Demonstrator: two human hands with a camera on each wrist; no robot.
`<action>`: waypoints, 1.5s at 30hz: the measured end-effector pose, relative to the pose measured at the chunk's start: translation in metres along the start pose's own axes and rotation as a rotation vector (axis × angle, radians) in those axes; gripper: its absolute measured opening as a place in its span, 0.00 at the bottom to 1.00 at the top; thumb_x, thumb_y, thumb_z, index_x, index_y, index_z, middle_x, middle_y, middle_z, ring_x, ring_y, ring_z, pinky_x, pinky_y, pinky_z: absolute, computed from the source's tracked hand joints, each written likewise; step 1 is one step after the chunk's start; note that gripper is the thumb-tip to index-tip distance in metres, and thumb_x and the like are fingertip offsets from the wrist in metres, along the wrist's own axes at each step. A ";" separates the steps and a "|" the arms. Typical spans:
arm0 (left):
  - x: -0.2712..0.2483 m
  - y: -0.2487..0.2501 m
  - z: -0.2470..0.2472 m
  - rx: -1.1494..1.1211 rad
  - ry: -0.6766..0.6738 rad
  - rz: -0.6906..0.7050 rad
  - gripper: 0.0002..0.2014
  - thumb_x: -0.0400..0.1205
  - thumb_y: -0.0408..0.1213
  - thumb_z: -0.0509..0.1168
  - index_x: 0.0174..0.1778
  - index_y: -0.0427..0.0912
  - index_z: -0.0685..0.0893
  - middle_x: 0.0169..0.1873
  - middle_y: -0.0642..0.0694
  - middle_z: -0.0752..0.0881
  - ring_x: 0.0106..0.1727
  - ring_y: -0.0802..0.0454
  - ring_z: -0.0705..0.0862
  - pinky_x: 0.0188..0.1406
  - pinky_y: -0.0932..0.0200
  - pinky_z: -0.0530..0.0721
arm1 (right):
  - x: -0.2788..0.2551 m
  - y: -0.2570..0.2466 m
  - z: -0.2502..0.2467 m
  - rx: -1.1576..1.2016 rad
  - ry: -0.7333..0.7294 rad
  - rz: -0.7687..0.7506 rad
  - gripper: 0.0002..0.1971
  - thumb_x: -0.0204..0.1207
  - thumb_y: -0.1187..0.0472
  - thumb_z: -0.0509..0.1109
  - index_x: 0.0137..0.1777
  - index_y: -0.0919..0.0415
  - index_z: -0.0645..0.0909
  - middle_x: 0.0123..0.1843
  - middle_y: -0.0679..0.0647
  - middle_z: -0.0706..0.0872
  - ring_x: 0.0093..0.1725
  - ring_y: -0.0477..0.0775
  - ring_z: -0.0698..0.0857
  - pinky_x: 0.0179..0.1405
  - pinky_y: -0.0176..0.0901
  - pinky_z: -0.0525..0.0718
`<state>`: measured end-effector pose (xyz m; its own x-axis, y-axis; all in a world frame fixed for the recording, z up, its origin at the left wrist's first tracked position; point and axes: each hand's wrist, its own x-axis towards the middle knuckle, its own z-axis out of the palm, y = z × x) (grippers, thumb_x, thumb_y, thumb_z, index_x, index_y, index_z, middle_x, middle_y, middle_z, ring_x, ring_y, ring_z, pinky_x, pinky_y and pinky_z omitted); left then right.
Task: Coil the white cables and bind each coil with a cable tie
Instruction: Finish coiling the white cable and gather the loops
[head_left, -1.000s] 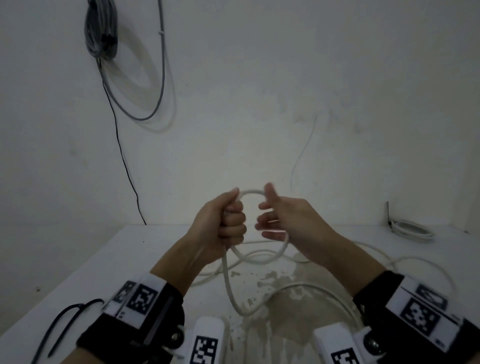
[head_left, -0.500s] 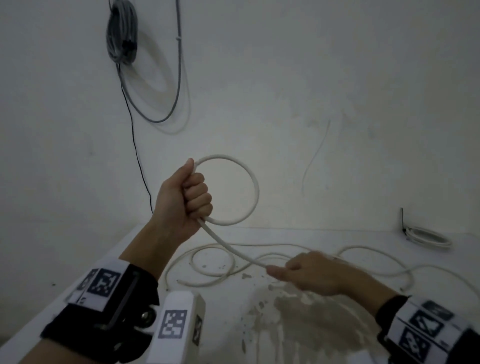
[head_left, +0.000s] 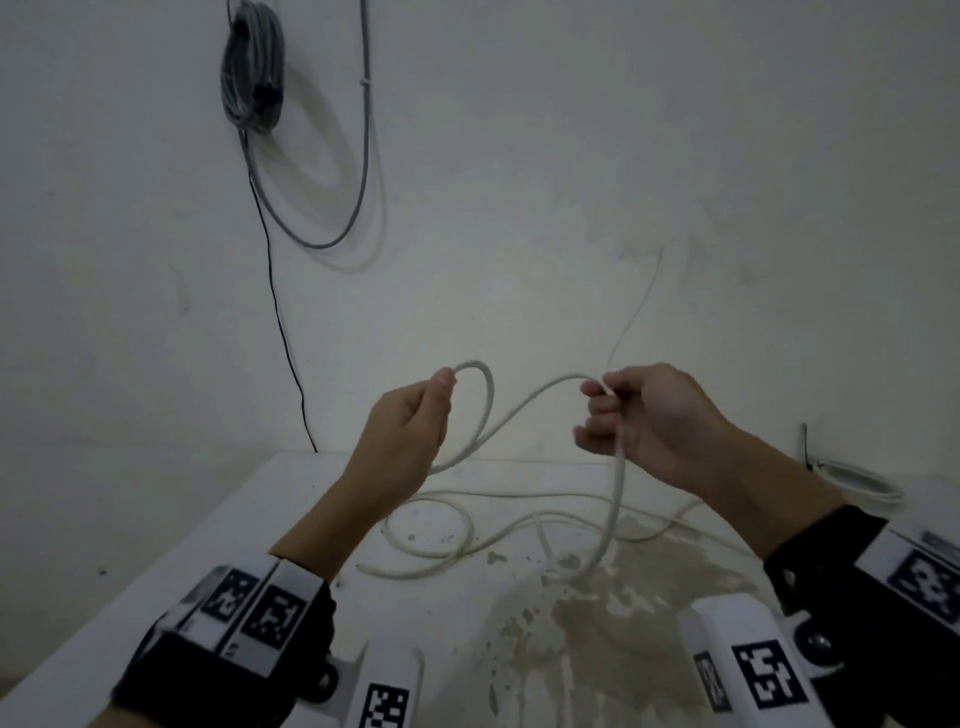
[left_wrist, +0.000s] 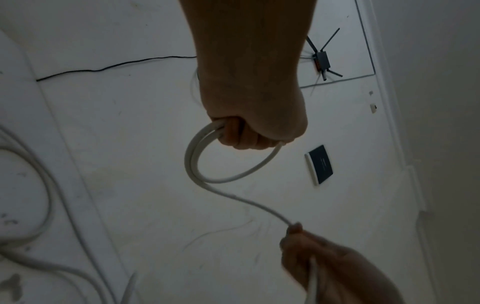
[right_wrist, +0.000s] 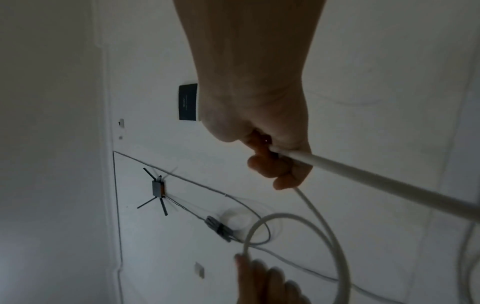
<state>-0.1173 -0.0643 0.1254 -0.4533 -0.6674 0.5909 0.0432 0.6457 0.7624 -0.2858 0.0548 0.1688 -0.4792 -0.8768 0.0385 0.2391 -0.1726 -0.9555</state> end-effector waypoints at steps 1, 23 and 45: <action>-0.001 -0.001 0.003 0.049 -0.005 0.012 0.24 0.86 0.47 0.51 0.23 0.44 0.66 0.16 0.53 0.67 0.18 0.60 0.62 0.24 0.62 0.66 | -0.003 0.001 0.007 0.020 -0.060 -0.004 0.14 0.82 0.67 0.51 0.38 0.67 0.74 0.25 0.54 0.71 0.18 0.48 0.72 0.35 0.49 0.83; -0.009 0.006 0.035 -0.258 -0.278 -0.079 0.29 0.84 0.60 0.42 0.28 0.45 0.74 0.18 0.58 0.71 0.22 0.62 0.66 0.26 0.69 0.66 | -0.012 0.047 0.035 -0.866 -0.106 -0.762 0.06 0.71 0.70 0.73 0.41 0.62 0.91 0.31 0.53 0.89 0.31 0.45 0.86 0.35 0.30 0.82; -0.015 -0.008 0.027 -1.063 -0.576 -0.451 0.17 0.78 0.46 0.56 0.24 0.45 0.71 0.17 0.53 0.68 0.17 0.59 0.68 0.21 0.66 0.72 | -0.005 0.048 0.003 -0.495 -0.029 -0.467 0.15 0.77 0.44 0.62 0.37 0.52 0.82 0.19 0.44 0.66 0.20 0.45 0.61 0.18 0.37 0.62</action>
<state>-0.1349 -0.0488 0.1033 -0.9182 -0.3208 0.2324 0.3500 -0.3818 0.8554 -0.2695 0.0495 0.1240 -0.4137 -0.7734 0.4804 -0.4054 -0.3159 -0.8578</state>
